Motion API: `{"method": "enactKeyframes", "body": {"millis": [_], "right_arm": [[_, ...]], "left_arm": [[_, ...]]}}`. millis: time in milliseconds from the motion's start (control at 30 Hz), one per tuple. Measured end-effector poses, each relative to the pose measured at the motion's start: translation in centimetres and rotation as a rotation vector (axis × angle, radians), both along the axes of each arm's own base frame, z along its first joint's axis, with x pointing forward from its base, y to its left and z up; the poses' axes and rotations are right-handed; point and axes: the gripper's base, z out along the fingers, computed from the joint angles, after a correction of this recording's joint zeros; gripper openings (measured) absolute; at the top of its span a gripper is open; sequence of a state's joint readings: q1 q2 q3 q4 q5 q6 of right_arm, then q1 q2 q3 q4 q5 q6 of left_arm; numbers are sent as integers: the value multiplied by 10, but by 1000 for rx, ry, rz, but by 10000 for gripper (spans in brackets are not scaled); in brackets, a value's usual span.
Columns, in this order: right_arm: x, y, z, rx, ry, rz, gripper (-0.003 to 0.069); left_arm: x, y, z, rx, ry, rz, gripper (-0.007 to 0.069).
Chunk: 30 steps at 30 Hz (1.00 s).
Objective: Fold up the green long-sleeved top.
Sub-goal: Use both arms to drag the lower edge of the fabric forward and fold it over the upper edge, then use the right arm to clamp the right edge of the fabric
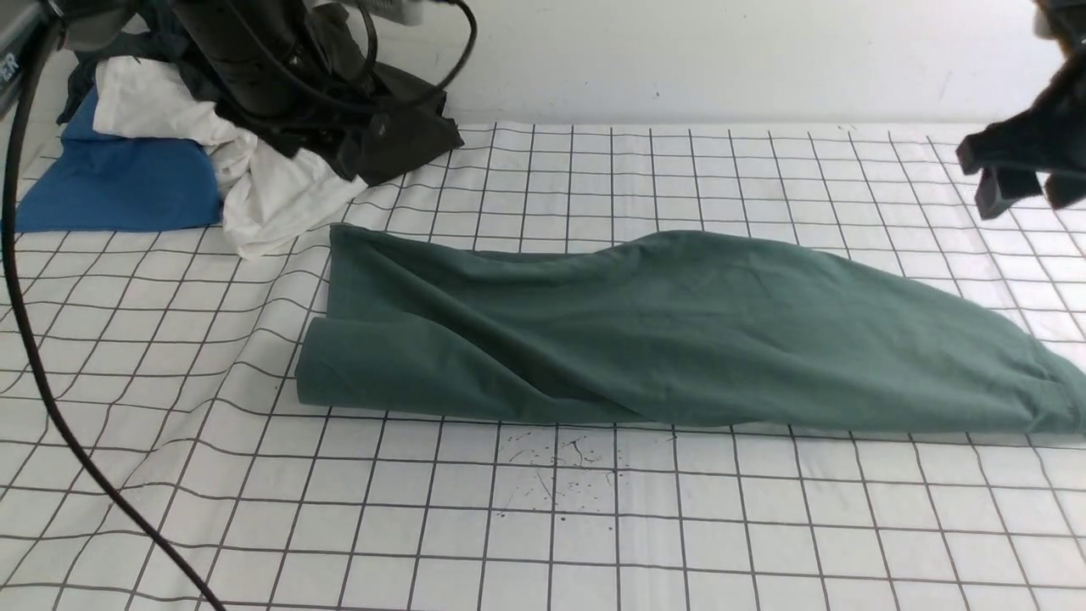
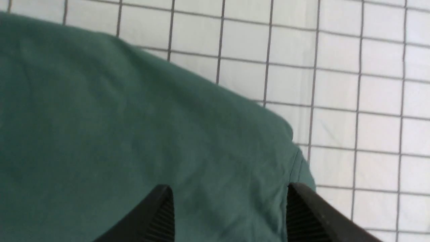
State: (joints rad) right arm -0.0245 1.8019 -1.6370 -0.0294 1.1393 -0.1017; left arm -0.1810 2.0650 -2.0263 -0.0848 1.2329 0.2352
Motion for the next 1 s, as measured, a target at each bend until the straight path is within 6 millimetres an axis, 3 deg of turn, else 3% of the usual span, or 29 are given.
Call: {"method": "enactKeyframes", "body": {"millis": [133, 233, 267, 433, 600, 800, 1000], "right_arm": [[-30, -7, -7, 25, -19, -21, 424], [-43, -16, -23, 36, -15, -70, 424], [-48, -24, -36, 47, -14, -115, 424], [-55, -52, -79, 81, 16, -254, 424], [-49, -78, -109, 124, 43, -361, 427], [-38, -81, -138, 200, 52, -382, 431], [-32, -83, -152, 196, 43, -400, 430]], "left_arm": [[-15, 0, -56, 29, 193, -22, 276], [-26, 2, -86, 52, 298, -29, 200], [-33, 4, -106, 66, 347, -30, 137], [-51, 10, -137, 105, 439, -35, 13], [-59, 11, -144, 116, 492, -37, -8], [-60, 11, -142, 117, 496, -37, -8], [-60, 11, -142, 117, 496, -37, -8]]}}
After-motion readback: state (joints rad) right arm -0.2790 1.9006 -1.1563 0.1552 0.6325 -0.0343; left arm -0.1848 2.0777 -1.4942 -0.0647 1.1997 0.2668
